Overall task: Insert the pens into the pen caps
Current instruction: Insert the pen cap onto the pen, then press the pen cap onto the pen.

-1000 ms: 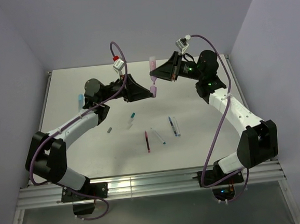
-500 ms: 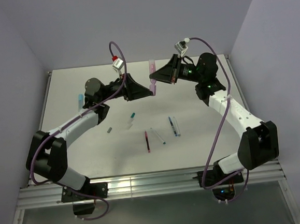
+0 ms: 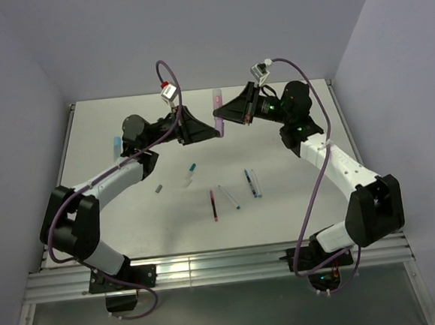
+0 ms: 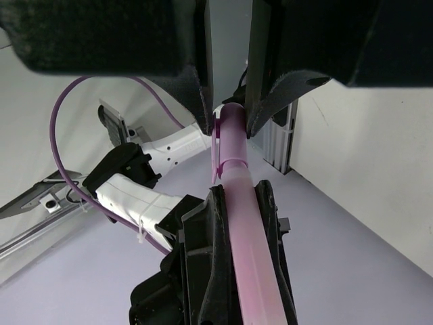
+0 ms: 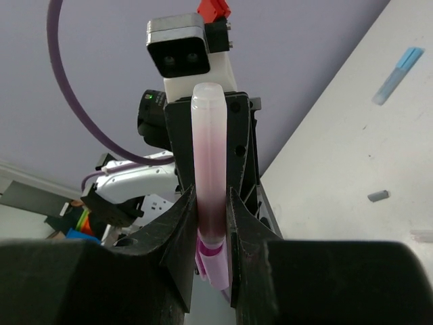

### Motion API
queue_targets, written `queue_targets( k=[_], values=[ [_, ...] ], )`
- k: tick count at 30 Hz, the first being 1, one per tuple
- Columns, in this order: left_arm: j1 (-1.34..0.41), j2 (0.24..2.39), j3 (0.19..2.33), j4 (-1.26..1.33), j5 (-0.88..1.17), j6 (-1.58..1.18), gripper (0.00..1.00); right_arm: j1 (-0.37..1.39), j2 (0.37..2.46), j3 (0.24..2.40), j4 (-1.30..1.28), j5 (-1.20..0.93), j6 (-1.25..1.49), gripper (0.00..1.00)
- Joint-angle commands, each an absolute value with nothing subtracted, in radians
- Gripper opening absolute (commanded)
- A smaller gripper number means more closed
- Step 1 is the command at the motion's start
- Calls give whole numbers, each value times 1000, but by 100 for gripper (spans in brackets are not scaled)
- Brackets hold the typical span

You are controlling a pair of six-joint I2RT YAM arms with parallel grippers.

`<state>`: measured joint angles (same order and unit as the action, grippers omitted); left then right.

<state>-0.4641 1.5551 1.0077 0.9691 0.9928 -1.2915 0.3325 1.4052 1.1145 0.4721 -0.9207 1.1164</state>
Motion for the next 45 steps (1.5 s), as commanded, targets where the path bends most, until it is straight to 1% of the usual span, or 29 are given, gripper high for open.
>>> queue_targets(
  k=[1,6,10,13,20,26,29,31,40,45],
  values=[
    [-442,1577,1009,1092,917,-1363,0,359,1408,1095,512,-939,1114,0],
    [-411,1595,966,1169,877,-1456,0,360,1410,1078,517,-936,1091,0],
    [-403,1592,962,1134,868,-1424,0,359,1419,1088,515,-931,1089,0],
    [-391,1594,950,1155,857,-1439,0,360,1424,1078,514,-928,1086,0],
    [-371,1598,982,1026,864,-1351,1,385,1436,1042,509,-925,1043,0],
    [-367,1624,966,1115,825,-1471,0,400,1437,1031,502,-911,999,0],
    [-367,1634,936,1184,782,-1555,0,400,1445,1025,503,-899,1020,0],
    [-367,1637,923,1218,761,-1563,0,403,1451,1026,505,-882,1038,0],
    [-341,1624,923,1158,767,-1453,0,408,1483,1031,508,-859,1158,0],
    [-318,1632,951,1109,765,-1431,0,425,1474,1029,503,-882,1111,0]
  ],
)
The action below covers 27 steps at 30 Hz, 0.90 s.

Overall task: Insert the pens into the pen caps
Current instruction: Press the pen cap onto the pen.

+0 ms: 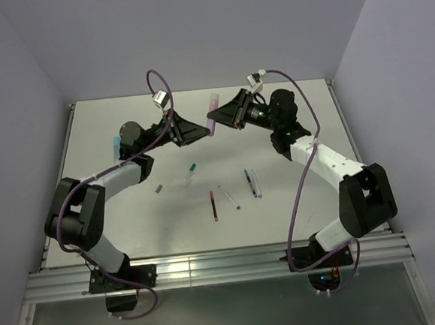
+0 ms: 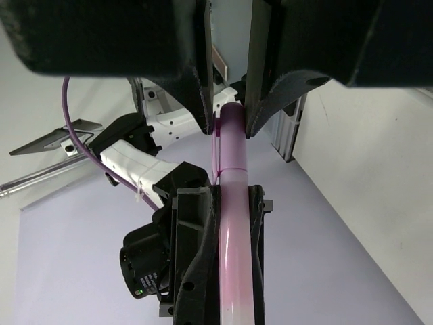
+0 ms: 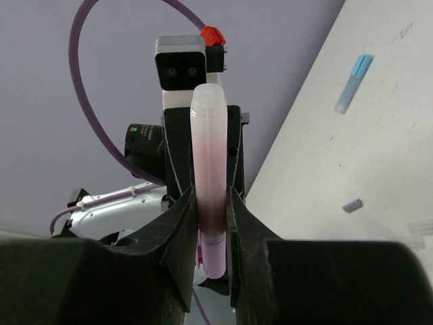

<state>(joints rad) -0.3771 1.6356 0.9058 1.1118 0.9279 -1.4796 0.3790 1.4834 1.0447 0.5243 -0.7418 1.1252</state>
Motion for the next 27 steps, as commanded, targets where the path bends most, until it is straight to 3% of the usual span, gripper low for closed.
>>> queue_targets(
  k=[1,18,27],
  values=[
    [-310,1632,954,1095,761,-1427,0,431,1471,1026,503,-884,1103,0],
    [-299,1651,974,1065,746,-1433,0,506,1511,996,492,-885,1078,0],
    [-293,1661,979,1048,735,-1436,0,522,1546,965,554,-890,1202,0]
  ],
)
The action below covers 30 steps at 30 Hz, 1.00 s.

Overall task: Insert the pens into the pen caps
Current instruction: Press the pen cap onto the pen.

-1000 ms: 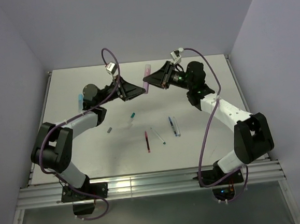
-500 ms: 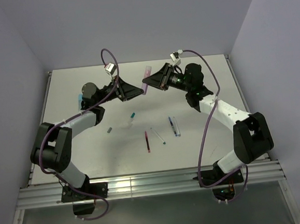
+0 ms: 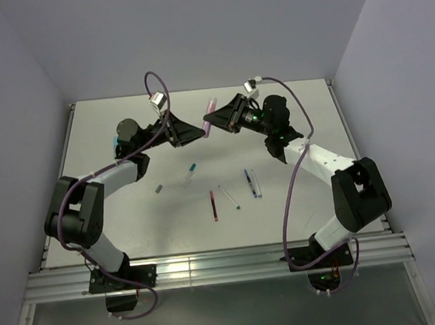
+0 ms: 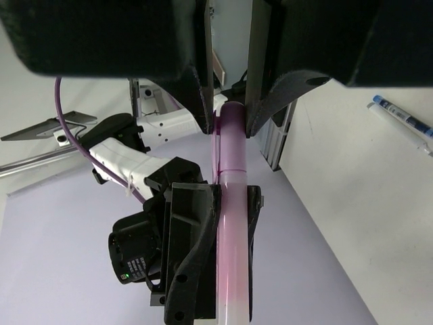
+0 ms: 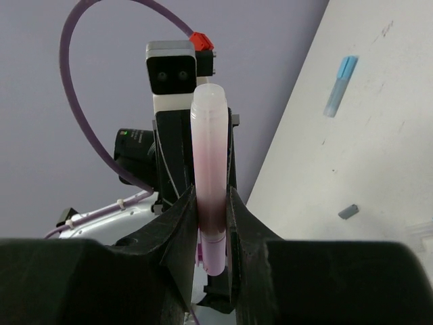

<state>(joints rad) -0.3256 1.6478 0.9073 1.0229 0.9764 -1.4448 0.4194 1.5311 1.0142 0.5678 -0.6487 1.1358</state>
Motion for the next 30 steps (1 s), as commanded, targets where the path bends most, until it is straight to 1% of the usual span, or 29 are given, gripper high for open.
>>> queue_targets(
  k=[1,4,5,7,8,10,12,20,25,30],
  values=[
    [-290,1660,980,1043,735,-1430,0,525,1555,965,555,-891,1219,0],
    [-284,1655,973,1026,744,-1434,0,528,1575,966,558,-891,1239,0],
    [-285,1652,973,1020,747,-1436,2,526,1578,963,558,-891,1246,0],
    [-279,1648,977,967,750,-1417,7,526,1594,965,563,-896,1267,0],
    [-278,1646,985,942,756,-1413,13,526,1604,963,569,-897,1275,0],
    [-270,1646,979,928,758,-1408,18,525,1618,965,574,-902,1293,0],
    [-267,1644,965,922,762,-1410,25,525,1631,966,580,-902,1301,0],
    [-261,1647,956,824,798,-1373,45,489,1664,982,604,-902,1327,0],
    [-261,1648,937,796,827,-1355,52,465,1686,983,635,-911,1361,0],
    [-242,1606,916,727,839,-1301,56,445,1686,980,660,-917,1385,0]
  ],
)
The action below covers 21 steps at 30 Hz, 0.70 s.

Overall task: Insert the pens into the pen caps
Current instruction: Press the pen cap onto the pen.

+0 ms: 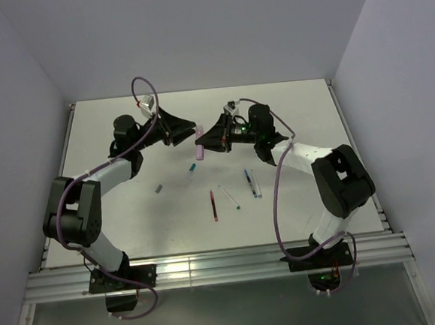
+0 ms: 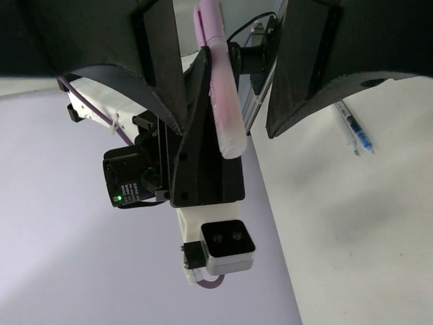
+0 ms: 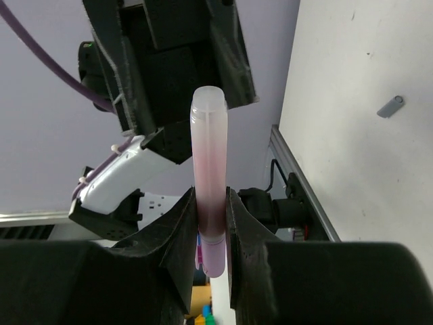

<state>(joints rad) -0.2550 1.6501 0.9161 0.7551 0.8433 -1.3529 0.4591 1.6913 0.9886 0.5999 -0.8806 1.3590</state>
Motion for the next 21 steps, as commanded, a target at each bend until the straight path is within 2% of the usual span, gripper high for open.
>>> queue_targets(
  k=[1,4,10,21],
  values=[
    [-236,1598,901,715,842,-1292,57,443,1681,979,663,-920,1388,0],
    [-210,1554,867,699,870,-1258,58,426,1674,977,672,-923,1391,0],
    [-227,1520,821,841,979,-1361,59,400,1669,986,684,-920,1385,0],
    [-325,1509,801,828,968,-1381,59,400,1660,996,698,-913,1378,0]
  ],
)
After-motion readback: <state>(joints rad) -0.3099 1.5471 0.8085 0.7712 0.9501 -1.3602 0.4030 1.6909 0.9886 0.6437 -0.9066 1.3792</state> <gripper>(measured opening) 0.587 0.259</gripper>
